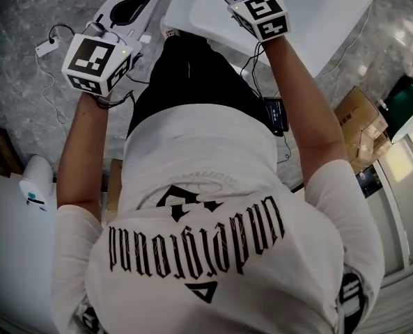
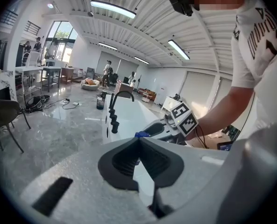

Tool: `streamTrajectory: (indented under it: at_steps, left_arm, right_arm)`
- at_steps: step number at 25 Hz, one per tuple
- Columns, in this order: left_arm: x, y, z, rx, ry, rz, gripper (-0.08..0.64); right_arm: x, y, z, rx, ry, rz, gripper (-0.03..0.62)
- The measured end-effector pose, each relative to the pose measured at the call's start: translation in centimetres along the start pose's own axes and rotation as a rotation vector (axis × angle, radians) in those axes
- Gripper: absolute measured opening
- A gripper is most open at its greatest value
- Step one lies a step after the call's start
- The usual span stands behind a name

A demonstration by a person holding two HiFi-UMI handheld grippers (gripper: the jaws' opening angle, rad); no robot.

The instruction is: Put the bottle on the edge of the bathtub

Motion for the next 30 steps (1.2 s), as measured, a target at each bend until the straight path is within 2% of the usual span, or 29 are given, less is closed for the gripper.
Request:
streamTrajectory:
  at_steps: [15,30]
  left_arm:
    - [2.5,0.4,2.9,0.022,0.051,-0.012,0.014]
    - [3.7,-0.1,3.2,0.025,0.066,-0.038,0.014]
  right_arm:
    - [1.8,-1.6,3.3,0.006,0.041,-0.034,0.144]
    - [3.6,-1.7,4.9,0.025,0.085,-0.092,0.143]
Point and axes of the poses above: the fingertips, and each gripper's own axes: z forward along the fingers, y to its left, x out of its underside, the point moved 4 cm from there along -z, backward along the fingers, and after that the axes turned 15 degrees about z, right-handed, at the moved point
